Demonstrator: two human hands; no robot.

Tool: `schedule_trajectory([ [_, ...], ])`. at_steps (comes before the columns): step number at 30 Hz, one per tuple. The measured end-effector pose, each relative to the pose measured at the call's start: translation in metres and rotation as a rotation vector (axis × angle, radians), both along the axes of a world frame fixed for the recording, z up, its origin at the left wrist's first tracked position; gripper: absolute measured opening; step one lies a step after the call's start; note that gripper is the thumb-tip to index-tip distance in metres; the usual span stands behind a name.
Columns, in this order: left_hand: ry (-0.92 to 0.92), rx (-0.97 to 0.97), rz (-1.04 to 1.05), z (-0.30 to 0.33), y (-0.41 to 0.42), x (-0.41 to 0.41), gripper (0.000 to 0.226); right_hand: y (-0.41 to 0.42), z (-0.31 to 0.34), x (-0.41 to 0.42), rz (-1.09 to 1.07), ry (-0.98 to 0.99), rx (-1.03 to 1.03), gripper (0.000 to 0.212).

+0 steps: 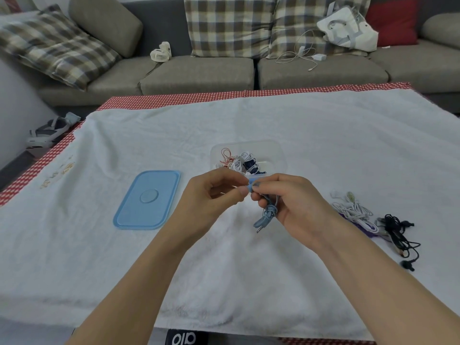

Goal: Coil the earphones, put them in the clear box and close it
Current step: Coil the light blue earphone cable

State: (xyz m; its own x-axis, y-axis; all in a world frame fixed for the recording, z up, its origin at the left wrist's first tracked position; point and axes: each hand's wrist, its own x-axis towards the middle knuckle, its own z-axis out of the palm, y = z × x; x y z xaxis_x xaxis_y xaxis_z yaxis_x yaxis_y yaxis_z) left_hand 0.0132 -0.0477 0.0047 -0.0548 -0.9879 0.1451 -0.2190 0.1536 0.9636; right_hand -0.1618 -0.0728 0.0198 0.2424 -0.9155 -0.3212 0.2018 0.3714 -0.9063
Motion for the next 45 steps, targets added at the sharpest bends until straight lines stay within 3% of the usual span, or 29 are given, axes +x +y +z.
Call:
schedule_trajectory([
  [19,0.103,-0.058,-0.051,0.012,0.008,-0.005,0.01,0.004,0.012,-0.005,0.054,-0.424,0.32,0.024],
  [30,0.097,-0.07,-0.032,0.008,0.007,-0.004,0.01,0.008,0.011,0.001,0.044,-0.339,0.236,0.012],
  [36,0.213,-0.009,-0.014,0.007,0.005,-0.01,0.013,0.008,0.009,0.002,0.04,-0.316,0.195,0.011],
  [41,0.314,0.079,-0.009,0.006,0.002,-0.013,0.002,0.007,0.008,0.004,0.031,-0.369,0.237,0.013],
  [45,0.164,-0.046,0.037,0.005,0.007,-0.016,0.007,0.007,0.008,0.004,0.016,-0.451,0.304,0.012],
])
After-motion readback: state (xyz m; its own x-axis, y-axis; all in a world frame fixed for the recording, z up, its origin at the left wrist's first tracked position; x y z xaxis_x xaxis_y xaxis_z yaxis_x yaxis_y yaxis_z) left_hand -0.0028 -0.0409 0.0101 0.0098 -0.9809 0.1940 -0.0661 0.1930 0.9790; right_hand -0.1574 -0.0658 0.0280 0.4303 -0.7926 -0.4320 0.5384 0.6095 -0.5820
